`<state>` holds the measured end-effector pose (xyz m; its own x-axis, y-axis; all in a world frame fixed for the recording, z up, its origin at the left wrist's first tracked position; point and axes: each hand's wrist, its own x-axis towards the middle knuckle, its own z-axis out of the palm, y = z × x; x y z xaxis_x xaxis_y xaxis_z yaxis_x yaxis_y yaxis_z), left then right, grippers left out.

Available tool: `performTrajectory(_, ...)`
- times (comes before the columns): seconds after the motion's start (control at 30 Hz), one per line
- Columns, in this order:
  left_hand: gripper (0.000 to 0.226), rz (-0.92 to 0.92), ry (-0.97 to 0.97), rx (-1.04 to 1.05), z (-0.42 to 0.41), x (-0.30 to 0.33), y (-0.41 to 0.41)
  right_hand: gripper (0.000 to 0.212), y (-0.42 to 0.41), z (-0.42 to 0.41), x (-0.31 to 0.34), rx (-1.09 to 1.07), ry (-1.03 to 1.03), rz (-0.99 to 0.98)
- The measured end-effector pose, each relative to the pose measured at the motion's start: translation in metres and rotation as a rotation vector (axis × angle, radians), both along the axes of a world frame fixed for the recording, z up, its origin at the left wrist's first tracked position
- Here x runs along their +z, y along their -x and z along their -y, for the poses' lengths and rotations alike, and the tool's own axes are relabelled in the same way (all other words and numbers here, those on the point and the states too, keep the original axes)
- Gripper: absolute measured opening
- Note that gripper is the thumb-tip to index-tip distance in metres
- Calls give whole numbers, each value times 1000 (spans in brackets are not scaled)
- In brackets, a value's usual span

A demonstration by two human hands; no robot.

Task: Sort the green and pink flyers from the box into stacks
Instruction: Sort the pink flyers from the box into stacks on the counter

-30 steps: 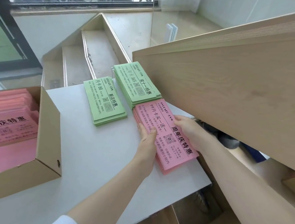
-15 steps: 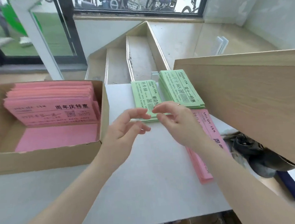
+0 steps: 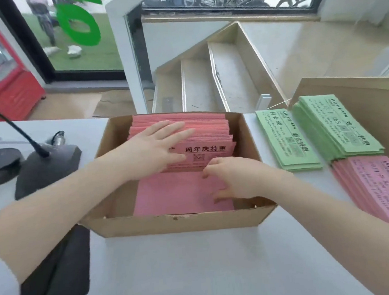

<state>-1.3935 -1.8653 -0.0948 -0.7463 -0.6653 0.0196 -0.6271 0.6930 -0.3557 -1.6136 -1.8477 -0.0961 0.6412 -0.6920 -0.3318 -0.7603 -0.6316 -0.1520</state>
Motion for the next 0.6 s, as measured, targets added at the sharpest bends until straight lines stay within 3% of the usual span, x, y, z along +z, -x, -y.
performTrajectory(0.13,71,35,41,-69,23,-17,-32,90,-30,10,-21,113,-2,-248)
performTrajectory(0.27,74,-105,29,-116,33,-28,-40,109,-47,7,-35,175,23,-376)
performTrajectory(0.6,55,-244,-316,-26,40,-26,-40,105,-51,13,-45,142,43,-322)
